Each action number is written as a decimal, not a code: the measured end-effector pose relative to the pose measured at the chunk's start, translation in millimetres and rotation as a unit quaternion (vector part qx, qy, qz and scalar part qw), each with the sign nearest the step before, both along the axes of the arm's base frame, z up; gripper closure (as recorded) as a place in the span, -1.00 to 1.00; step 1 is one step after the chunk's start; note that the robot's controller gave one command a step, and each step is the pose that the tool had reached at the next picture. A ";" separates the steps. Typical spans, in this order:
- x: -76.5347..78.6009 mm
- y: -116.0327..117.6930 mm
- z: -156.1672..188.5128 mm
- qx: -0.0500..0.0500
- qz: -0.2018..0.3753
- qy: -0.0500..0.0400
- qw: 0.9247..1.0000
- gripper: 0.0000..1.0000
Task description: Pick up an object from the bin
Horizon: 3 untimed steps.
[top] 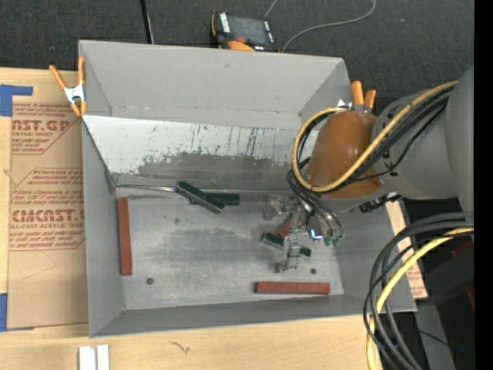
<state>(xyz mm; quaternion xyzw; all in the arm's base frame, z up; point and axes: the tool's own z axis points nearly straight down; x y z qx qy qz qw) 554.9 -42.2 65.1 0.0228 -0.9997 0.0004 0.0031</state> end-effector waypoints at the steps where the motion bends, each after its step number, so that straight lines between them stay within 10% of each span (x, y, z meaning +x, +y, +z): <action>1: 1.8 2.6 4.1 0.001 0.001 -0.002 1.000 1.00; 2: -0.2 60.2 162.0 0.001 0.004 -0.009 1.000 1.00; 3: -1.7 58.6 156.9 0.001 0.003 -0.005 1.000 -1.00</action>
Offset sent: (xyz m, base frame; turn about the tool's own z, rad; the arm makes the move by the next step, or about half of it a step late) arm 0.0000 0.0000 0.0000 0.0000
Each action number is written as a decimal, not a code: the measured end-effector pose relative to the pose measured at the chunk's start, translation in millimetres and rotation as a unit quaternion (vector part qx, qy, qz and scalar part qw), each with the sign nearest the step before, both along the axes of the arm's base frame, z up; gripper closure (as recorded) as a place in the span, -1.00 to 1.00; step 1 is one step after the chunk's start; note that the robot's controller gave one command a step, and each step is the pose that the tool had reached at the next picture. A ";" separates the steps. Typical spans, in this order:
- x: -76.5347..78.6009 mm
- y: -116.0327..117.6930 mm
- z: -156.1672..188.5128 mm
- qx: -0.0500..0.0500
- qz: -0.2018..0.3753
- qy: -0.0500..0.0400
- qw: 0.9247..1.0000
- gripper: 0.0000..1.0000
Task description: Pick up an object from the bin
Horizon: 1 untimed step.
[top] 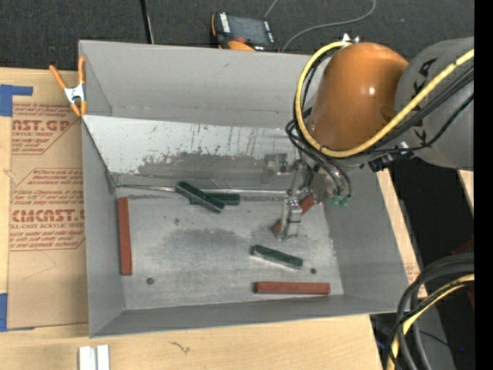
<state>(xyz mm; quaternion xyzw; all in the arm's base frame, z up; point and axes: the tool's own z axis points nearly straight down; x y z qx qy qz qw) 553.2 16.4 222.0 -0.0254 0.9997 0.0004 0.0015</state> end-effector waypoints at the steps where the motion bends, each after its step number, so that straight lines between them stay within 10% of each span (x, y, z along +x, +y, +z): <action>1: -3.3 -20.9 -149.4 0.000 0.024 0.005 1.000 -1.00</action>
Offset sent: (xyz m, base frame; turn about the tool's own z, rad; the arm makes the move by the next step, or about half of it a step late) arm -0.0014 -0.0214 -0.1442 -0.0479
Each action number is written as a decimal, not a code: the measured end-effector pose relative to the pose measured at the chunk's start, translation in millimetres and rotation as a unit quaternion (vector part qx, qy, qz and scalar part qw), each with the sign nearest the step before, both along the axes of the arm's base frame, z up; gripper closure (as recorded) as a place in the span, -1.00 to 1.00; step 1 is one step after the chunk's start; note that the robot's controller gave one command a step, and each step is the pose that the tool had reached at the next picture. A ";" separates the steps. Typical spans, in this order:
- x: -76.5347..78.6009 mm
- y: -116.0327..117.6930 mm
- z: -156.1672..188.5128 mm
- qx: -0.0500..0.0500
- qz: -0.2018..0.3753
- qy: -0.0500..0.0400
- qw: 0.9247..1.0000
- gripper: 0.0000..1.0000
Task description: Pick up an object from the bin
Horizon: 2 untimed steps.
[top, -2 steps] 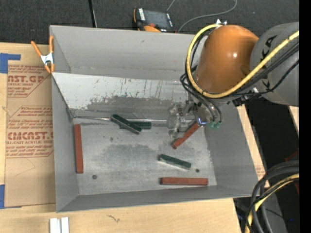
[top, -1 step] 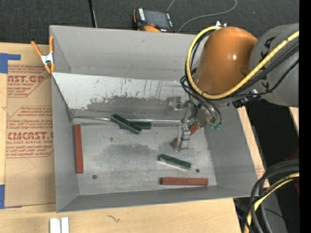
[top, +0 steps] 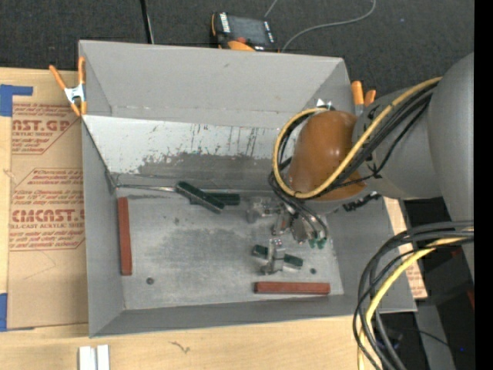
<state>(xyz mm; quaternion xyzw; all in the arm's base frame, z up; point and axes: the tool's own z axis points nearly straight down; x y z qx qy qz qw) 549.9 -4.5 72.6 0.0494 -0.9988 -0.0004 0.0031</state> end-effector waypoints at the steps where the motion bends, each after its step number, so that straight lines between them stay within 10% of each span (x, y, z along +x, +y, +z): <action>1: -37.5 -45.3 -3.0 0.000 -0.059 -0.004 0.998 -1.00; 2: -37.2 -44.3 -2.8 0.000 -0.057 -0.003 0.998 1.00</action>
Offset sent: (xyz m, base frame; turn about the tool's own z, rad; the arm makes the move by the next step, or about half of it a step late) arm -0.0373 -0.0450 -0.0026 0.1148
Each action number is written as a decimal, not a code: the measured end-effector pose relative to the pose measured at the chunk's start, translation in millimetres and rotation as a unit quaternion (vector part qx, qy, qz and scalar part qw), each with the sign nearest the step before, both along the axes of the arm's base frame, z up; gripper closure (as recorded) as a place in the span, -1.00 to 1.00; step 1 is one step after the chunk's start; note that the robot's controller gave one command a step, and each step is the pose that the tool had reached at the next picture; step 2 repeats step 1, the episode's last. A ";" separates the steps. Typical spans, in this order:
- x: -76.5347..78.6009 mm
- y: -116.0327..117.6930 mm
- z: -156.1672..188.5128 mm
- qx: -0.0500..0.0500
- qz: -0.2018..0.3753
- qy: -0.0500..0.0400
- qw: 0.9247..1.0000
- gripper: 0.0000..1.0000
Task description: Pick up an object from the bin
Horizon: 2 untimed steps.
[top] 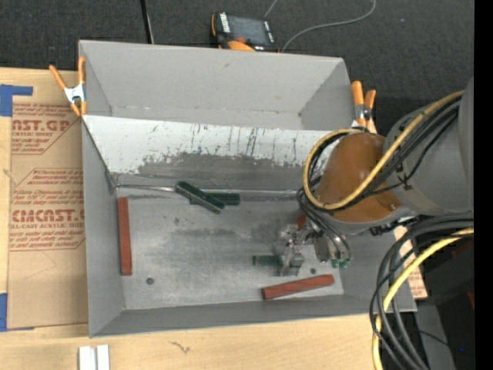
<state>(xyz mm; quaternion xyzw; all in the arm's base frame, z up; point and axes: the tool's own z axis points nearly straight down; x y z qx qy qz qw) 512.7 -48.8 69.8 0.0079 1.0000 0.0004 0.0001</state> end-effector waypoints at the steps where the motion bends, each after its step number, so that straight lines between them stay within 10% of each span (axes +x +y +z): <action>1: -7.2 -11.3 208.3 -0.001 0.003 -0.005 1.000 1.00; 2: -7.2 -11.3 208.3 -0.001 0.003 -0.005 1.000 1.00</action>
Offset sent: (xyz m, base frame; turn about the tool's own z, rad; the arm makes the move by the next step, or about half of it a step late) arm -0.0089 -0.0115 0.2037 -0.0066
